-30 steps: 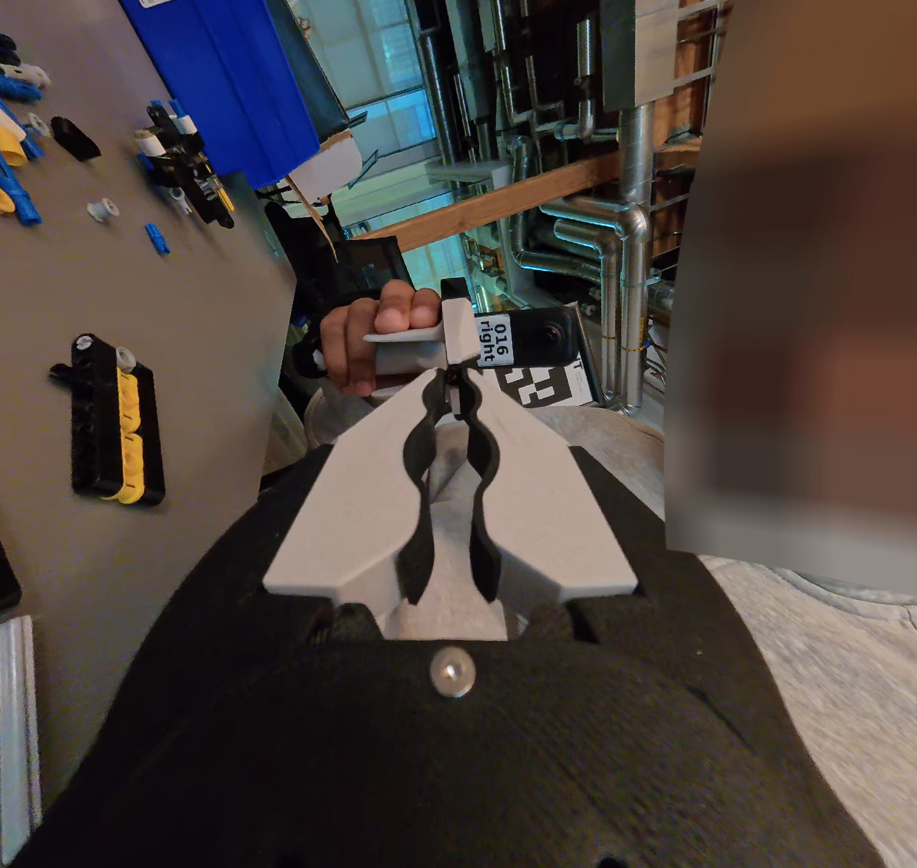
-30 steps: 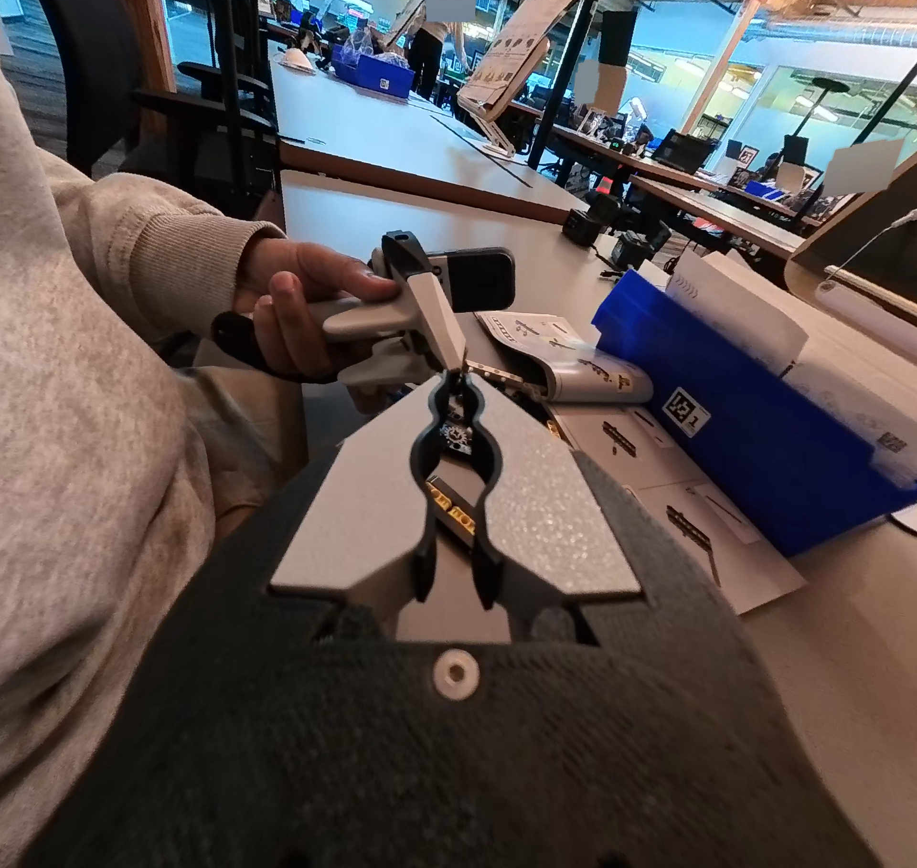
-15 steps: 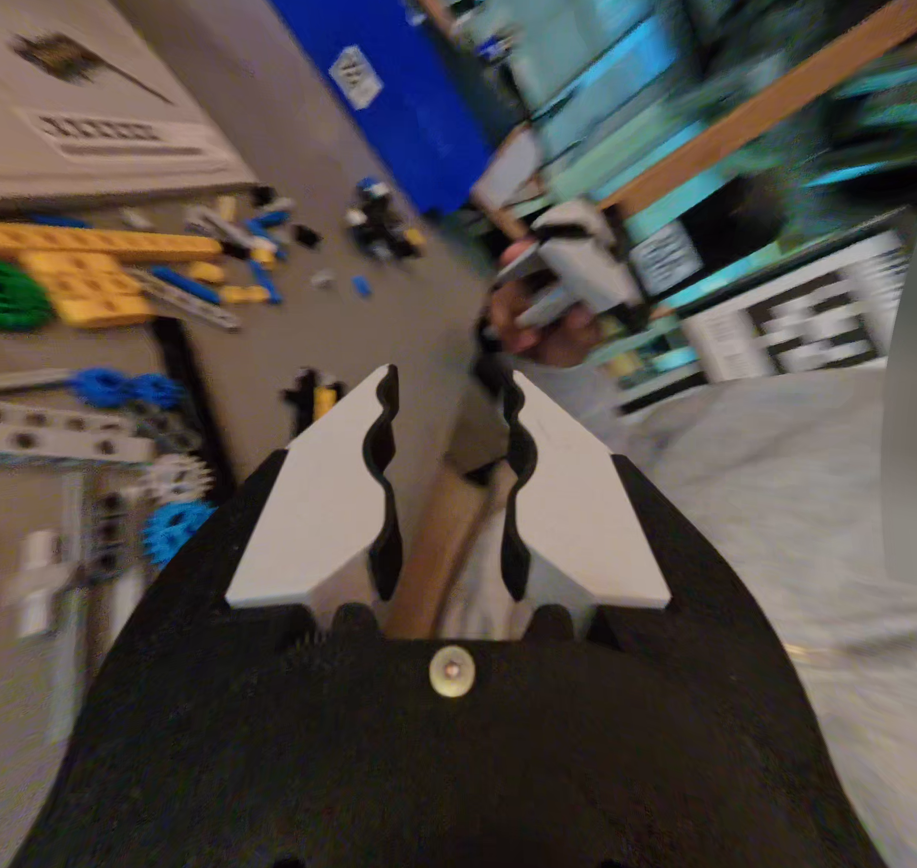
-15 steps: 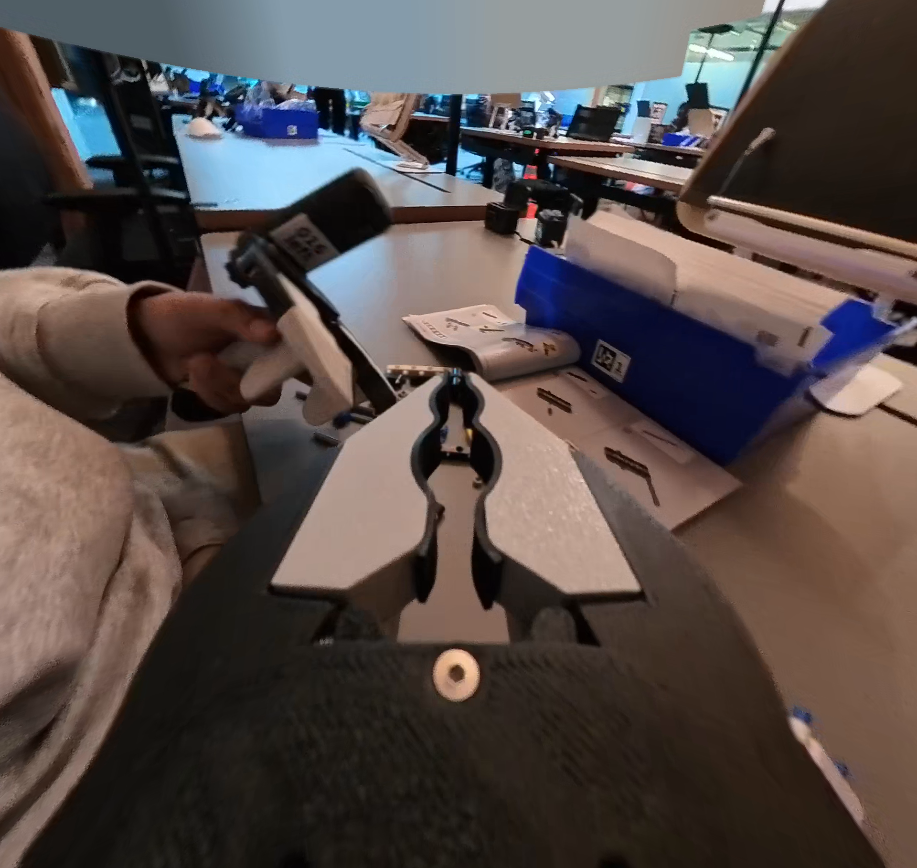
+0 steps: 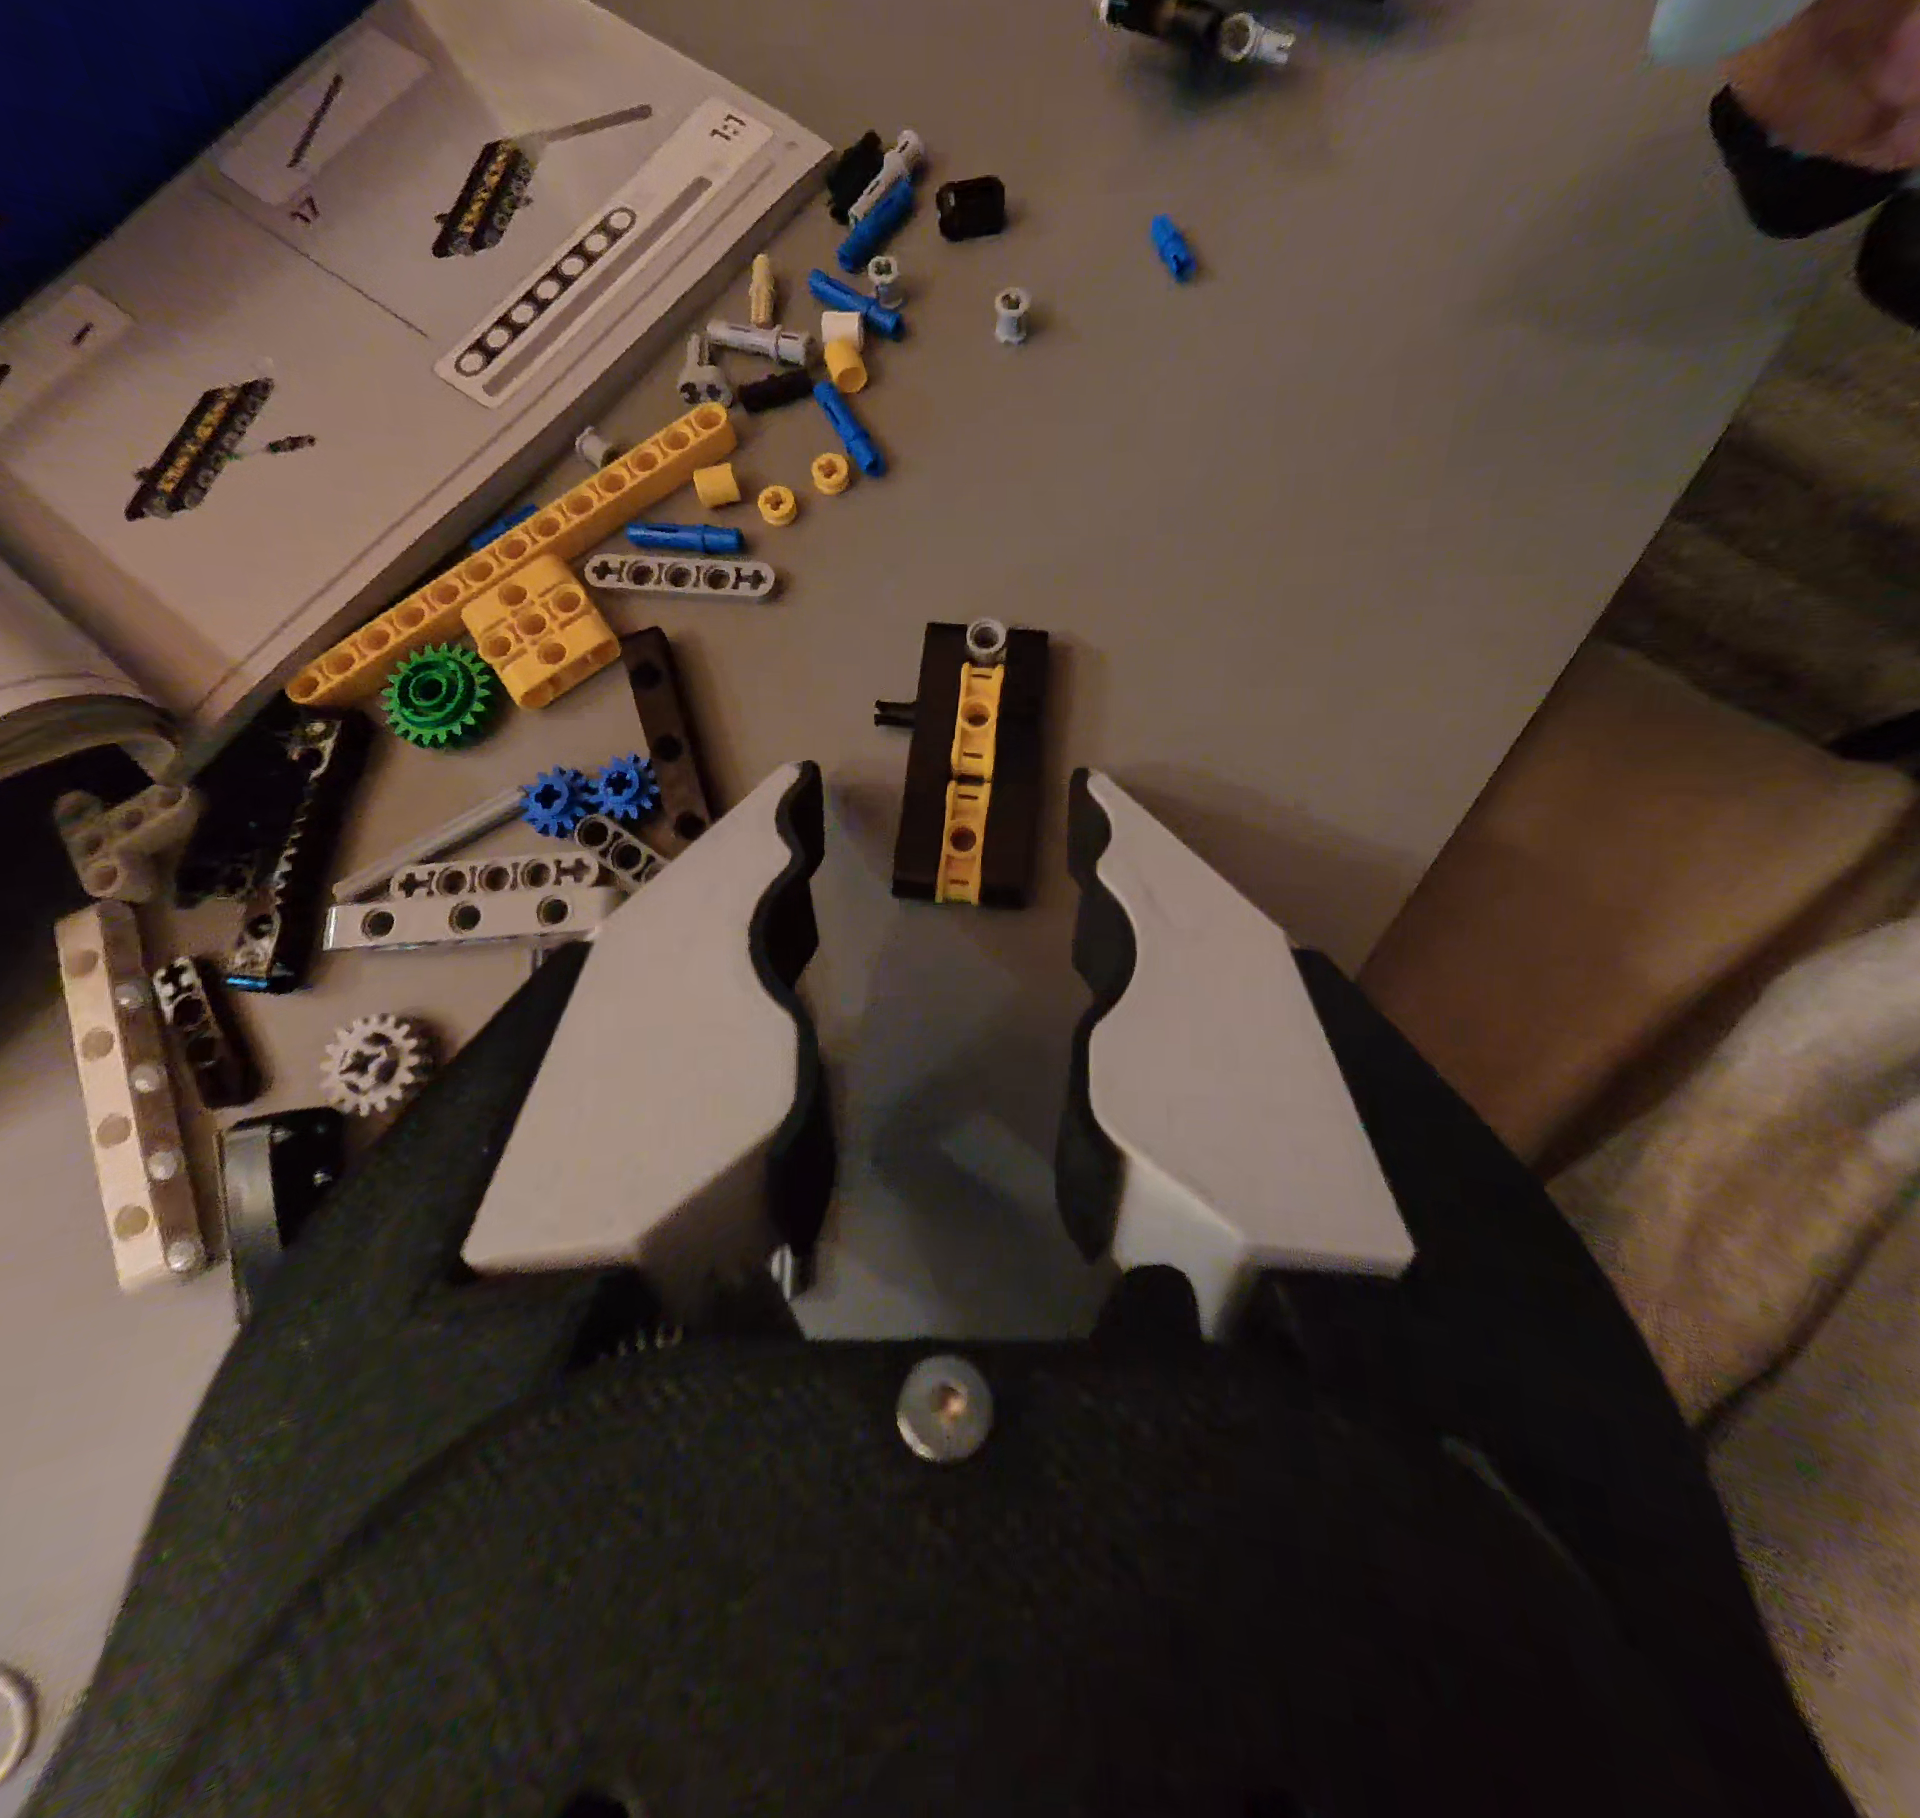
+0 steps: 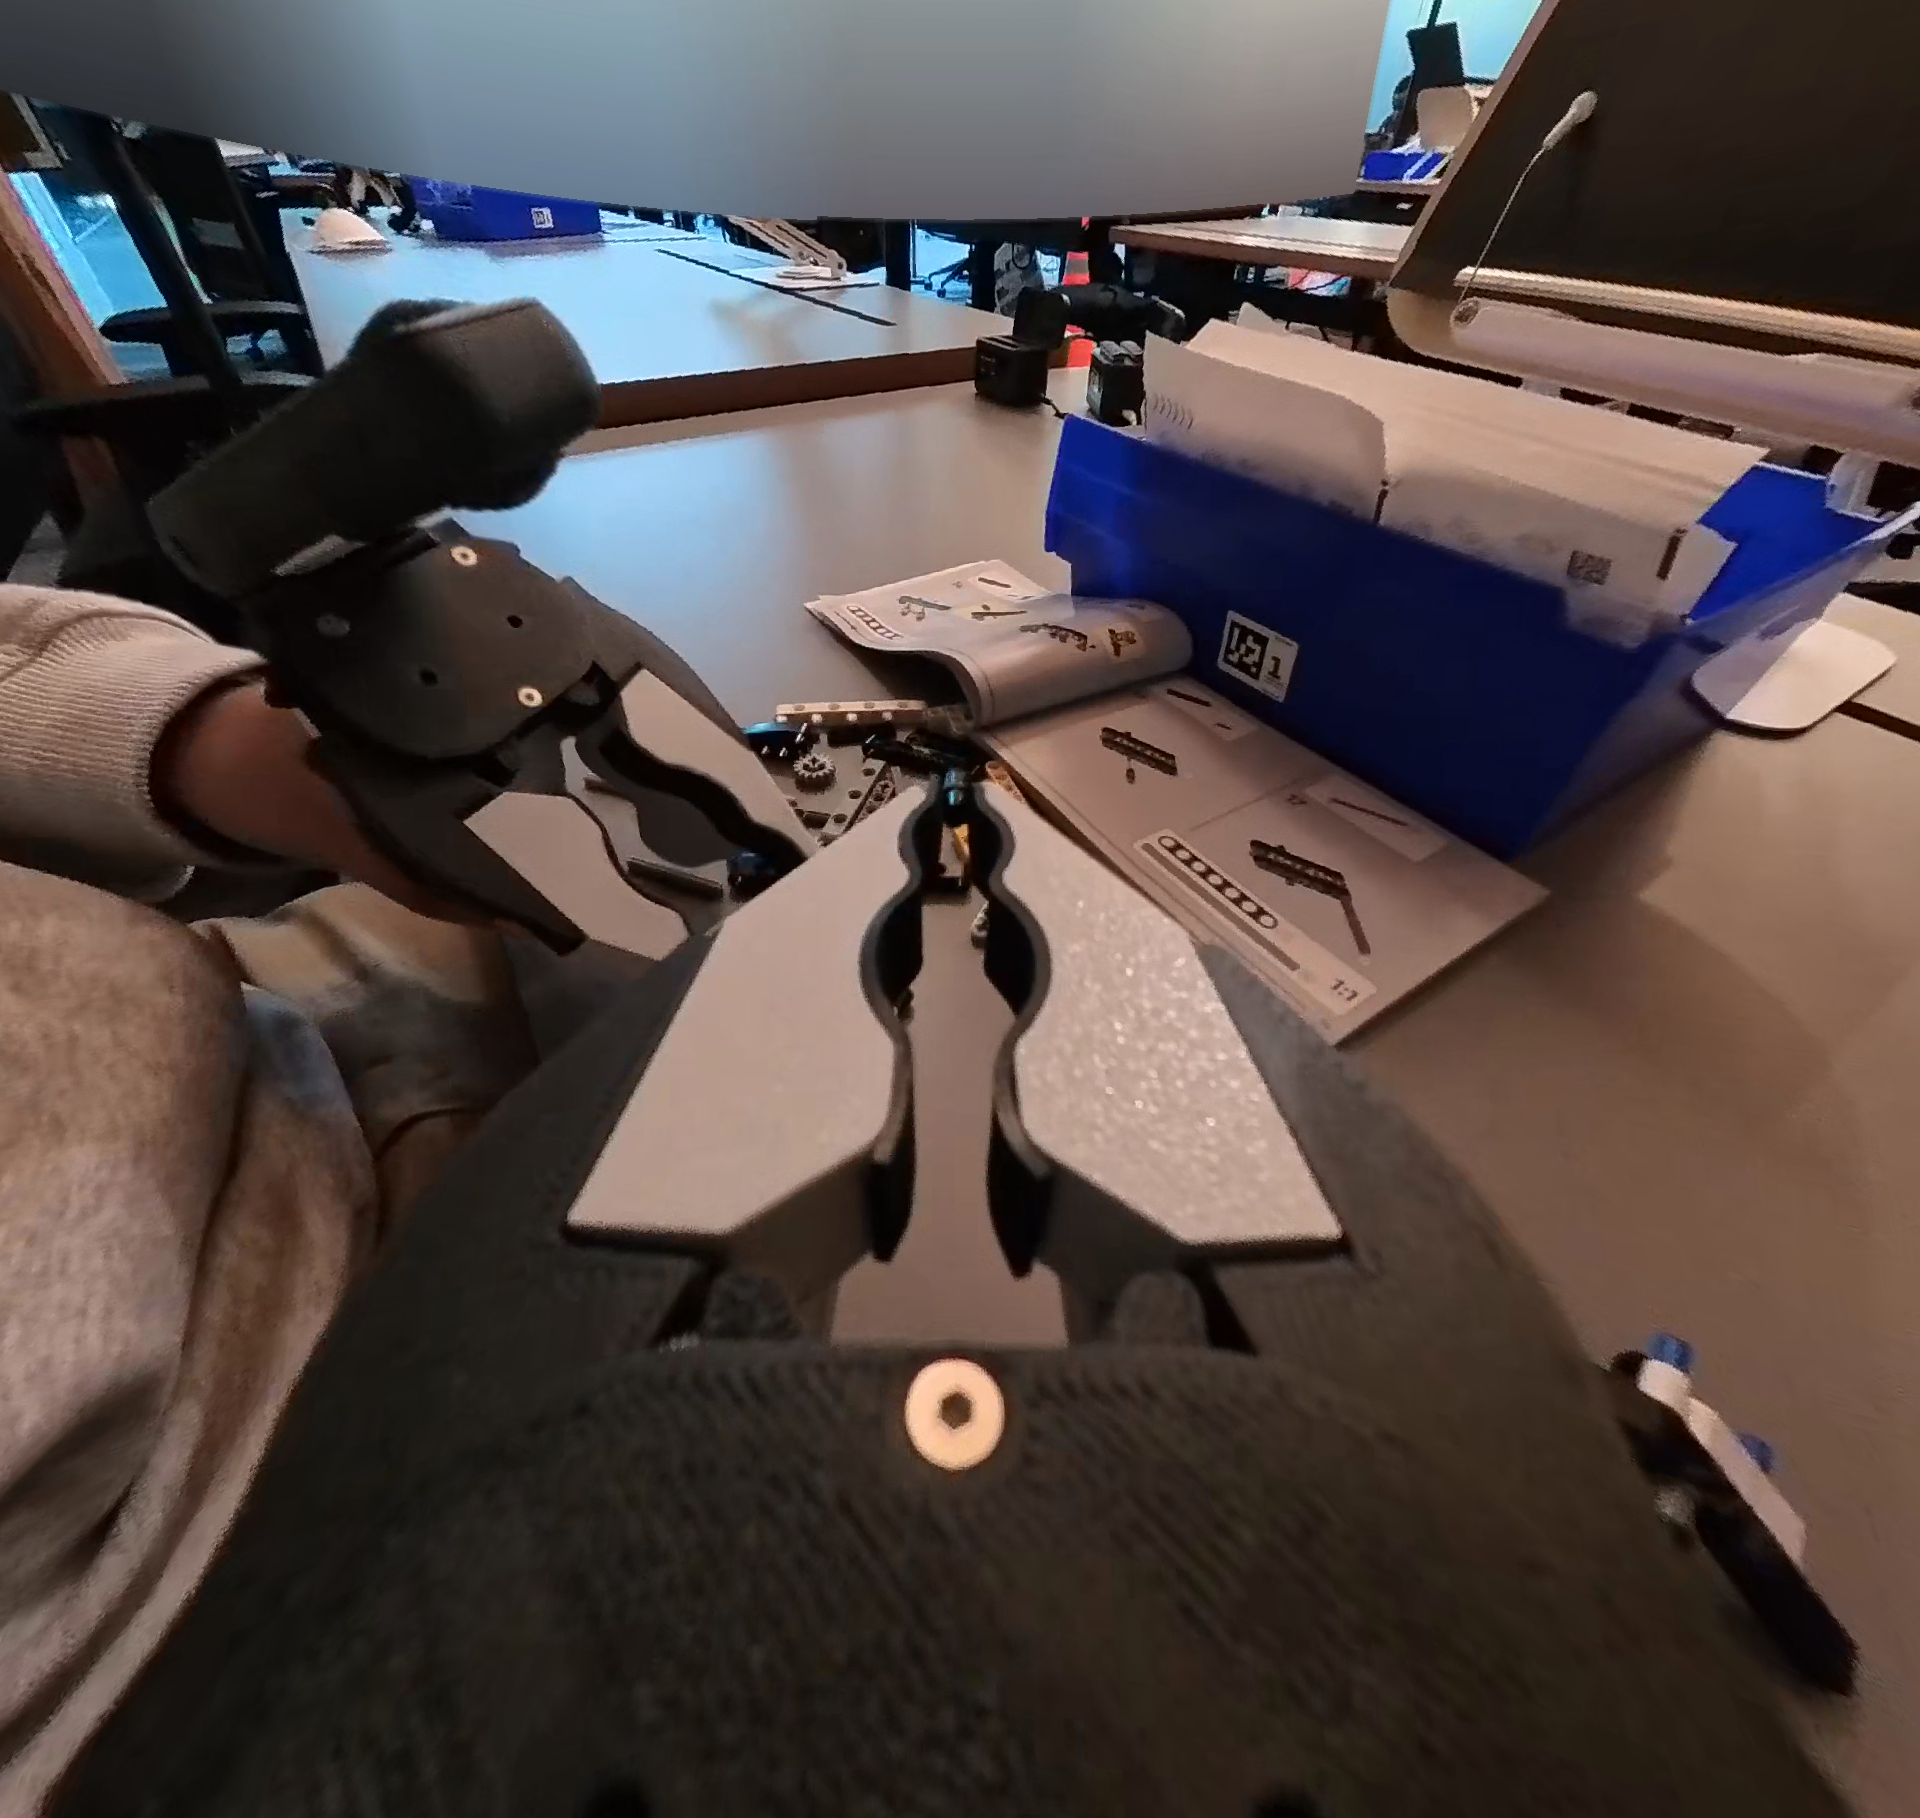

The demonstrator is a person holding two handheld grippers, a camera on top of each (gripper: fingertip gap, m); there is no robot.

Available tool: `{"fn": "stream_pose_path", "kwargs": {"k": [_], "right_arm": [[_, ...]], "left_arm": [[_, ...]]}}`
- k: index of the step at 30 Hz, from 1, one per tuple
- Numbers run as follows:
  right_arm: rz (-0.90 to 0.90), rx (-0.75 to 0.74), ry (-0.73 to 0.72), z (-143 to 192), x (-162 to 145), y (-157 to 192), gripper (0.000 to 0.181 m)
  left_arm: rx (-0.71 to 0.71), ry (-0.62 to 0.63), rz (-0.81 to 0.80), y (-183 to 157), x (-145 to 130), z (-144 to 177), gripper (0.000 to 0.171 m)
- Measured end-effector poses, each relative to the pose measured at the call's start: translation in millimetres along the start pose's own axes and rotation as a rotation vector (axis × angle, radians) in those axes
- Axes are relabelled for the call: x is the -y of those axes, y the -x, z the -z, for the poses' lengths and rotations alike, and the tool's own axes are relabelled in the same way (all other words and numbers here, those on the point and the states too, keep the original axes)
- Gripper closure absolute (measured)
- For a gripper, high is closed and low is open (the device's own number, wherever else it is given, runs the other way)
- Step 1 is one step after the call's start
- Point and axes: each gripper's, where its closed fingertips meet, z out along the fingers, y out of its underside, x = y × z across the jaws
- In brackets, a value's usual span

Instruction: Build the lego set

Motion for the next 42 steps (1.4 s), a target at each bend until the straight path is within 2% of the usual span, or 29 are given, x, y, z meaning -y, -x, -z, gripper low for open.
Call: {"fn": "stream_pose_path", "kwargs": {"k": [5, 6, 10, 16, 20, 31, 42], "right_arm": [[-0.005, -0.003, 0.021, -3.2, -4.0, 1.1, 0.179], [-0.003, -0.003, 0.027, -4.3, -4.9, 1.8, 0.179], [0.006, -0.012, 0.053, -8.1, -8.3, 4.0, 0.179], [-0.040, -0.028, 0.085, -17.1, -10.8, 11.0, 0.179], [-0.048, -0.034, 0.175, -27.5, -25.2, 19.7, 0.179], [0.034, -0.062, 0.249, -37.9, -35.8, 28.7, 0.178], [0.021, -0.091, 0.276, -41.3, -40.9, 25.0, 0.178]], "left_arm": [[-0.049, -0.005, 0.039, -4.0, -1.2, -1.8, 0.135], [-0.052, -0.007, 0.040, -3.9, -1.1, -1.4, 0.144], [-0.083, -0.036, 0.094, -2.5, 1.8, 0.2, 0.145], [-0.197, -0.221, 0.345, 9.1, 25.9, 16.5, 0.146], [-0.279, -0.320, 0.496, 16.5, 38.9, 28.9, 0.147], [-0.269, -0.352, 0.497, 13.8, 45.3, 32.0, 0.147], [-0.253, -0.346, 0.498, 12.3, 45.7, 28.8, 0.147]]}}
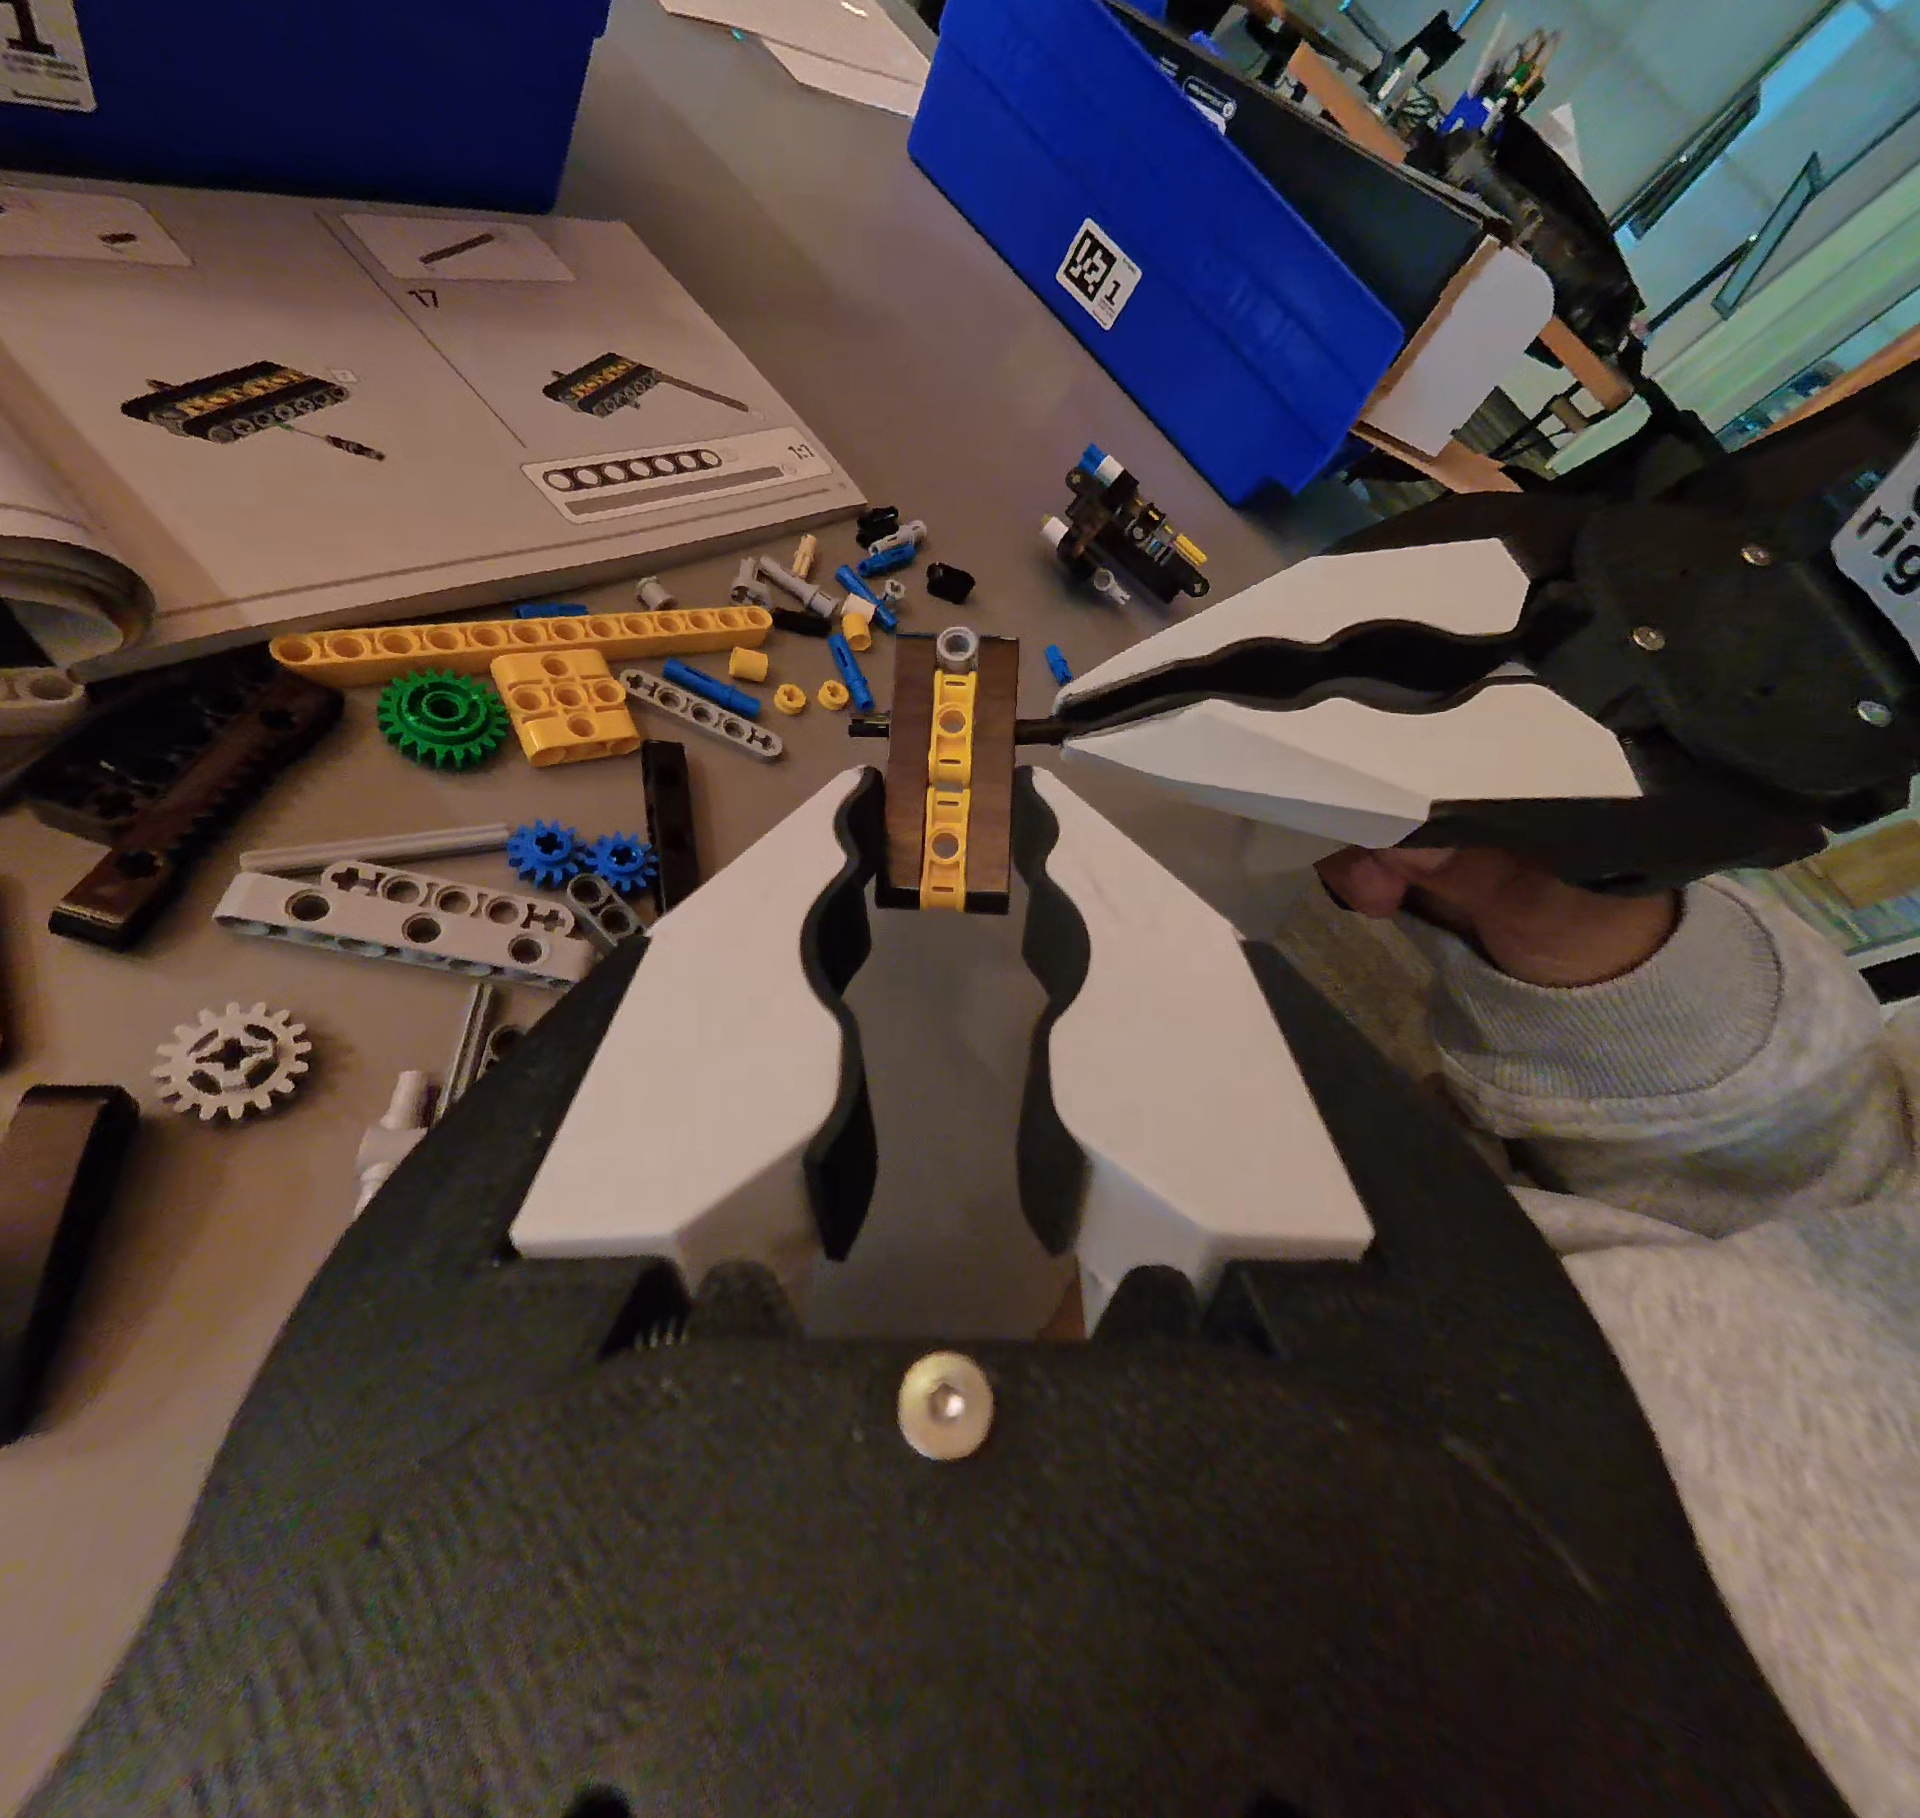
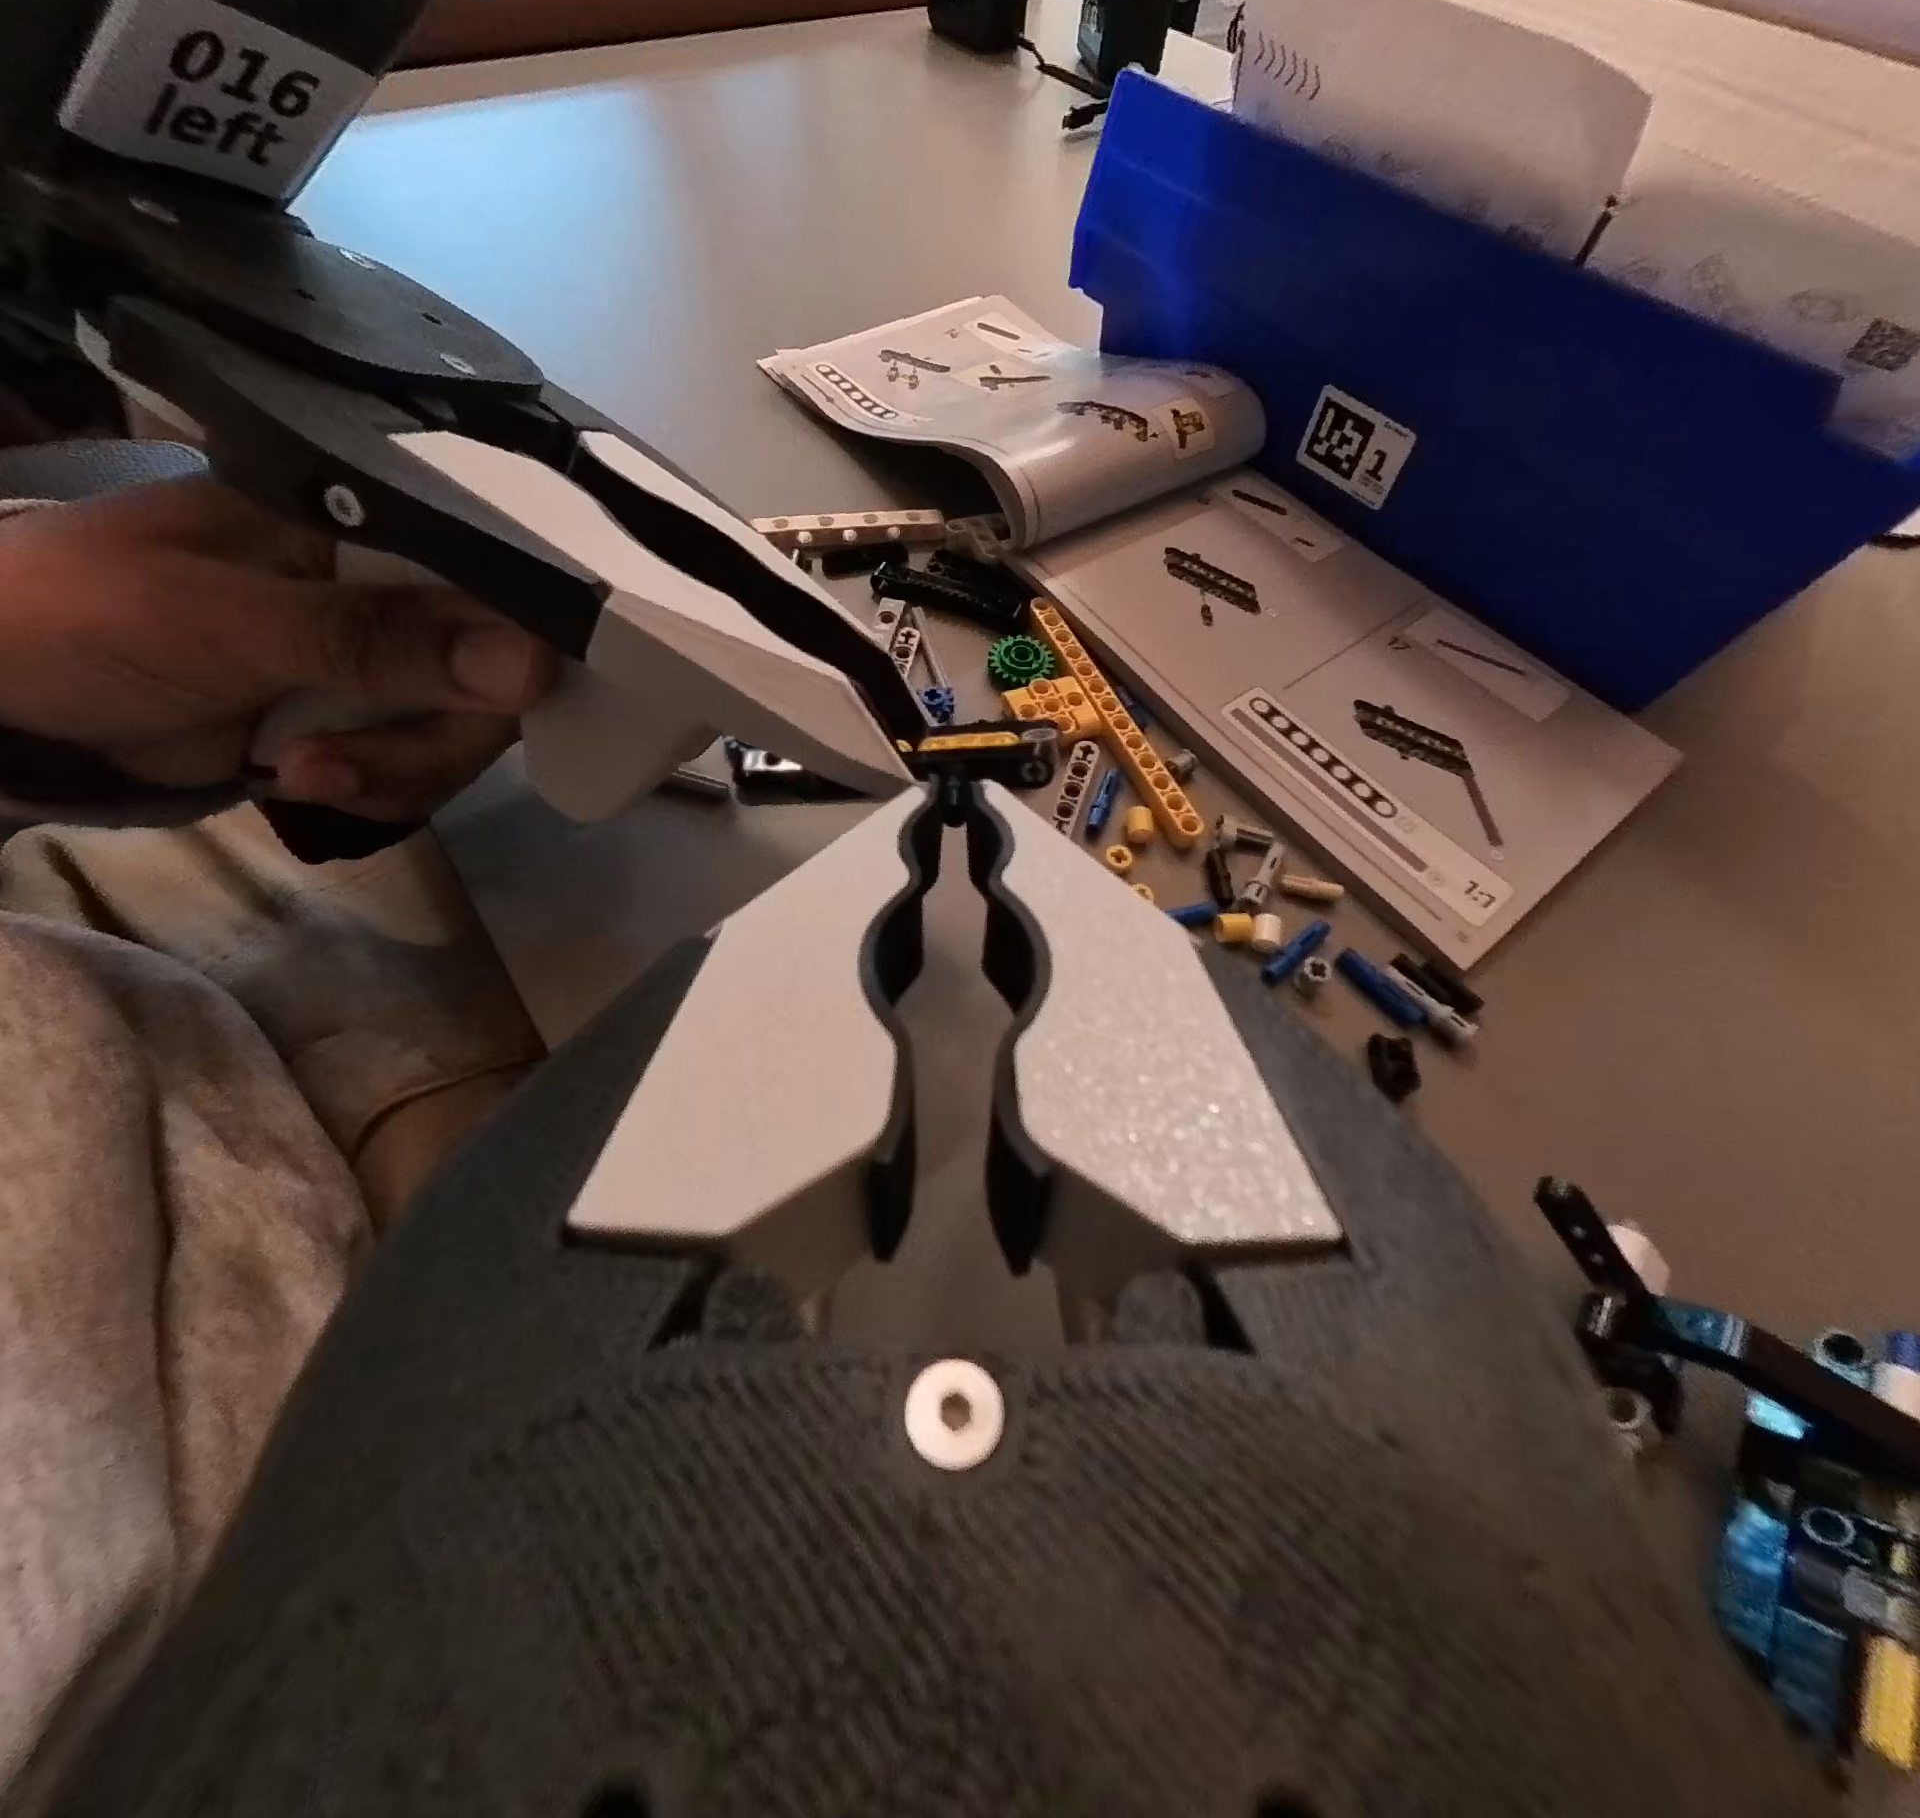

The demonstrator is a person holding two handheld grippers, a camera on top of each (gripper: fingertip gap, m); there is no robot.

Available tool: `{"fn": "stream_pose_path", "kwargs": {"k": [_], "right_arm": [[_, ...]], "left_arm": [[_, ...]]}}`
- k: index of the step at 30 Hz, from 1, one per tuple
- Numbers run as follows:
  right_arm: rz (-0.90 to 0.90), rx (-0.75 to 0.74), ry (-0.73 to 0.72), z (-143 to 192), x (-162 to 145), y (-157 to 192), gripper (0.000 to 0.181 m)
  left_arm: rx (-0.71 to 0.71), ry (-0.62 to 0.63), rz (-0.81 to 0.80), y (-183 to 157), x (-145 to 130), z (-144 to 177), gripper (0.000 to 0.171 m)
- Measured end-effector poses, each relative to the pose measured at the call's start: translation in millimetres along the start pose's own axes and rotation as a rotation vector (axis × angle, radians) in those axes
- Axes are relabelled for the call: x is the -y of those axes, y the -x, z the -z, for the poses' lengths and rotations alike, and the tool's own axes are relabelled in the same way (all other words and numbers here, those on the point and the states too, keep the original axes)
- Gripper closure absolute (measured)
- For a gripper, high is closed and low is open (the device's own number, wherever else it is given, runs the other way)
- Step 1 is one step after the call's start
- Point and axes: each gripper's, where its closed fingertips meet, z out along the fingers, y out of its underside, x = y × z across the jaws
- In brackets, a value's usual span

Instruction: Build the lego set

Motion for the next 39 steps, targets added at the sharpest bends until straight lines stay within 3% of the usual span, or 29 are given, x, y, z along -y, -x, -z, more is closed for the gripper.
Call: {"fn": "stream_pose_path", "kwargs": {"k": [7, 28, 39], "right_arm": [[0.062, -0.079, 0.042, -3.7, -2.8, -2.3, 0.178], [-0.037, -0.065, 0.004, -5.0, -2.6, -4.9, 0.178], [-0.233, 0.001, -0.074, -4.3, 0.1, -6.2, 0.179]], "left_arm": [[0.073, -0.007, -0.042, 3.9, -0.2, -2.7, 0.147], [0.109, -0.059, -0.062, 5.5, 2.7, -2.5, 0.147], [0.124, -0.120, -0.087, 5.4, 8.5, -0.8, 0.147]]}}
